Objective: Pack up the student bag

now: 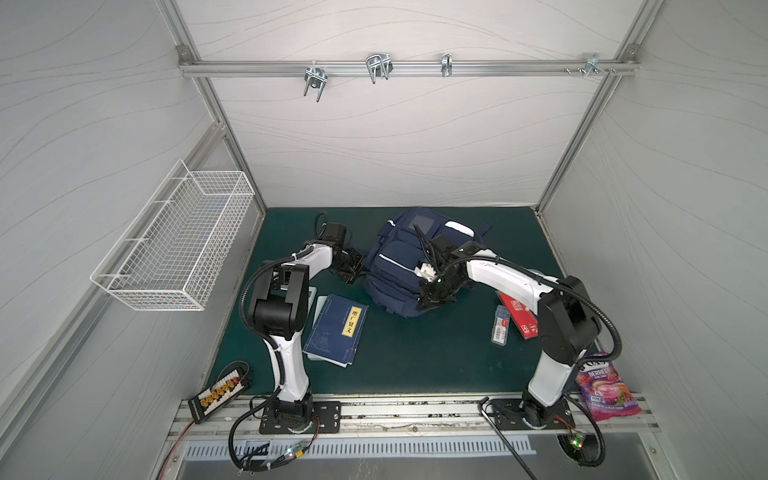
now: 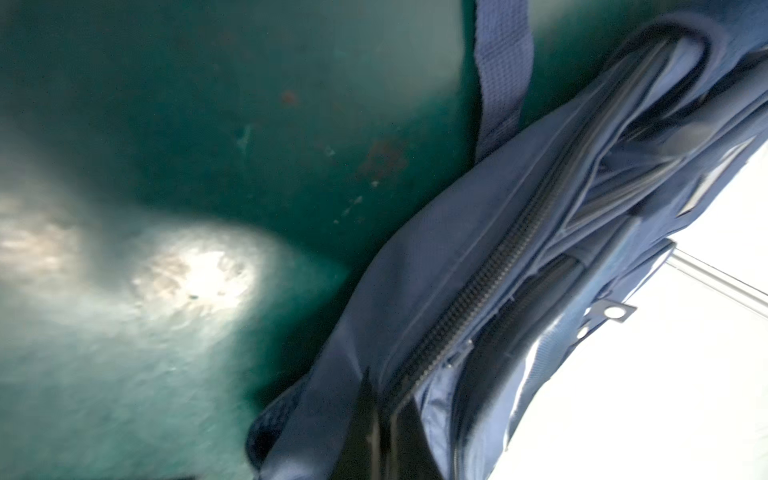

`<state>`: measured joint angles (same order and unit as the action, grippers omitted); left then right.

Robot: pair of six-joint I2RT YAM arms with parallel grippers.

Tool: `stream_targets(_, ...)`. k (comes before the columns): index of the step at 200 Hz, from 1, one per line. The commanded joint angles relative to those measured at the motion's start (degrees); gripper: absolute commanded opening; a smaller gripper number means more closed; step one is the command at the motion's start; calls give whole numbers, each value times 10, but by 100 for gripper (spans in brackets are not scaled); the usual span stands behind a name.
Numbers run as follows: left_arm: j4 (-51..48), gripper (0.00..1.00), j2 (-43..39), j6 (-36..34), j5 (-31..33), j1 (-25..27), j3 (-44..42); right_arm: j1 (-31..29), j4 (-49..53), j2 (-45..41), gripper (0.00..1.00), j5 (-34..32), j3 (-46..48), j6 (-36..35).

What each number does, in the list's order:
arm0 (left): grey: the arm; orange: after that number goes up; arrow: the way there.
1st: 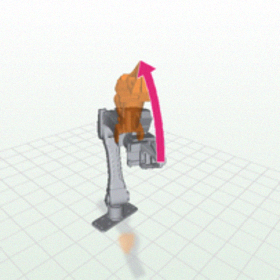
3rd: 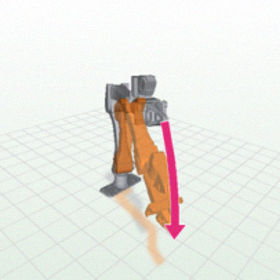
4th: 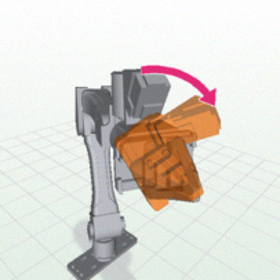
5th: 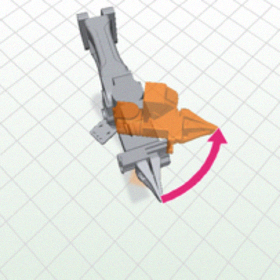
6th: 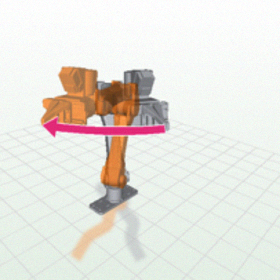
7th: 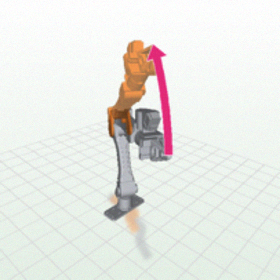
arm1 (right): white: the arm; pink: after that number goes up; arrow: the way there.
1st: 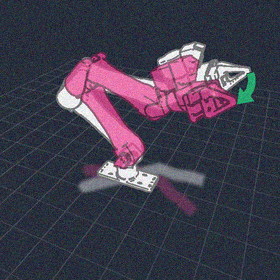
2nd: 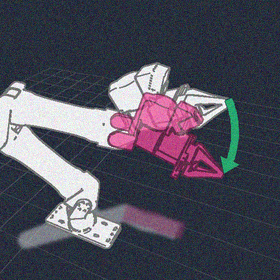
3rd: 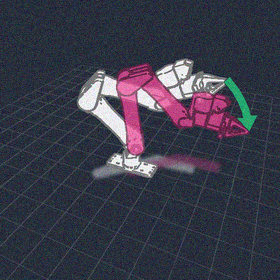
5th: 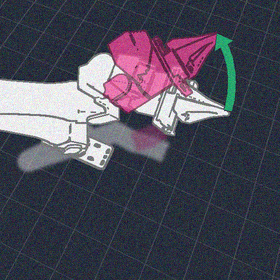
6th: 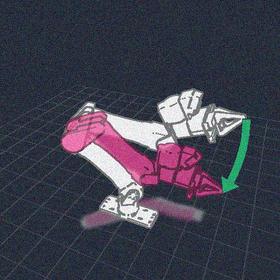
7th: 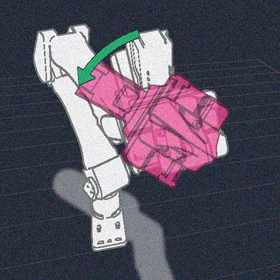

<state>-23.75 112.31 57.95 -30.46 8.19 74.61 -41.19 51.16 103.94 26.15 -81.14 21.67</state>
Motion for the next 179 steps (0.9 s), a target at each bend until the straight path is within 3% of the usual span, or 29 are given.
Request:
stream_targets(1,45,0,-26,12,-24,21,-4,-40,17,29,0,59,-46,13)
stream_targets(46,63,0,-76,22,-5,44,-53,-56,-19,159,0,107,-223,41)
stream_targets(76,42,0,-108,3,11,45,-85,-27,42,219,0,55,-319,33)
stream_targets(115,56,0,-202,6,50,44,-180,49,32,130,0,-7,-187,8)
stream_targets(146,76,0,-218,21,44,97,-197,74,53,66,0,-11,-108,-43)
stream_targets(162,74,34,-202,23,58,84,-171,70,60,34,0,-15,-66,-57)
stream_targets(179,70,49,-160,18,58,59,-121,62,63,6,0,-21,-35,-57)
